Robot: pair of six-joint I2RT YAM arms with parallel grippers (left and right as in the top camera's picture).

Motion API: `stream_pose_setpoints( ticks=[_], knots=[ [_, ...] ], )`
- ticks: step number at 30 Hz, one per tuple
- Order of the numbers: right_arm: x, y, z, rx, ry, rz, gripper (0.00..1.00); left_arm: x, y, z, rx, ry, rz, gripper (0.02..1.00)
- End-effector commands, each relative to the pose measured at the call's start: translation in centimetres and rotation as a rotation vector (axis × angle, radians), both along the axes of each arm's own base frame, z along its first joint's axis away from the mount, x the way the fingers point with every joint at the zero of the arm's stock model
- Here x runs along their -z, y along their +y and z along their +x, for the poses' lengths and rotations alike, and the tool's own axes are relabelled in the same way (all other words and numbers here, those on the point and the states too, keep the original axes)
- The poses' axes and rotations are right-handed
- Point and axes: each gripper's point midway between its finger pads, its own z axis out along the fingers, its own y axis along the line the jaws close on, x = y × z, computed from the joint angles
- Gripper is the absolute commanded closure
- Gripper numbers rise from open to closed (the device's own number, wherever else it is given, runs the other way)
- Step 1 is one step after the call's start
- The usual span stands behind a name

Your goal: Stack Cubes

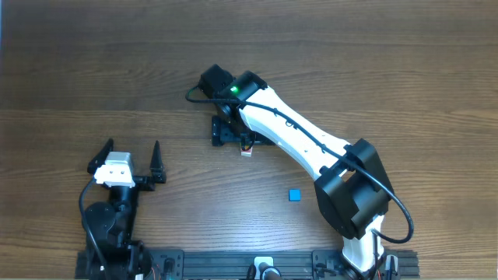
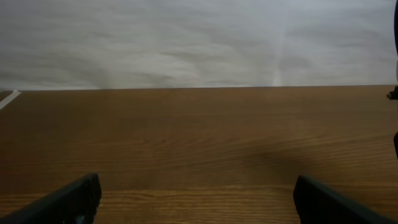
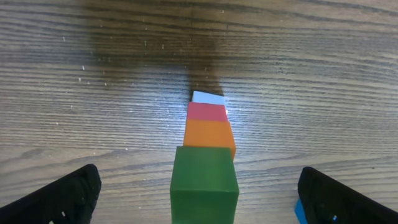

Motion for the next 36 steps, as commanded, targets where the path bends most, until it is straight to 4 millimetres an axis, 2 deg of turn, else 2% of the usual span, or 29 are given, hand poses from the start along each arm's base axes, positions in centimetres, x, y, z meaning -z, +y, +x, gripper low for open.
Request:
stream_pose_setpoints(
  ticks=[1, 5, 9, 11, 13, 16, 19, 23, 26, 30, 36],
  knots=[
    [-2.3, -0.8, 0.0, -0.048, -0.042, 0.012, 0.009, 0.1, -0.2, 0.0, 0.012, -0.002, 0.017, 0.018],
    [-6.9, -2.1, -1.3, -0.085, -0.097, 0.052, 0.009, 0.1, -0.2, 0.0, 0.012, -0.002, 0.017, 0.018],
    [-11.1, -4.2, -3.5, -0.117, -0.139, 0.071, 0.009, 0.1, -0.2, 0.0, 0.012, -0.002, 0.017, 0.018],
    [-12.1, -5.7, -4.8, -0.117, -0.145, 0.042, 0.007, 0.1, -0.2, 0.0, 0.012, -0.002, 0.017, 0.018],
    [-12.2, -7.1, -6.1, -0.116, -0.134, 0.021, 0.009, 0.1, -0.2, 0.0, 0.012, -0.002, 0.017, 0.018],
    [-10.1, -8.8, -7.6, -0.087, -0.092, -0.011, 0.007, 0.1, -0.2, 0.0, 0.012, -0.002, 0.017, 0.018],
    [-6.5, -10.4, -9.0, -0.039, -0.026, -0.041, 0.009, 0.1, -0.2, 0.0, 0.012, -0.002, 0.017, 0.018],
    [-1.7, -10.8, -10.7, -0.032, 0.049, -0.023, 0.007, 0.1, -0.2, 0.0, 0.012, -0.002, 0.017, 0.020],
    [1.3, -10.9, -11.7, -0.032, 0.078, -0.008, 0.009, 0.1, -0.2, 0.0, 0.012, -0.002, 0.017, 0.018],
    [4.0, -11.1, -12.6, -0.032, 0.094, 0.012, 0.009, 0.1, -0.2, 0.0, 0.012, -0.002, 0.017, 0.018],
    [6.4, -11.7, -12.8, -0.016, 0.078, 0.025, 0.007, 0.1, -0.2, 0.0, 0.012, -0.002, 0.017, 0.018]
  ],
)
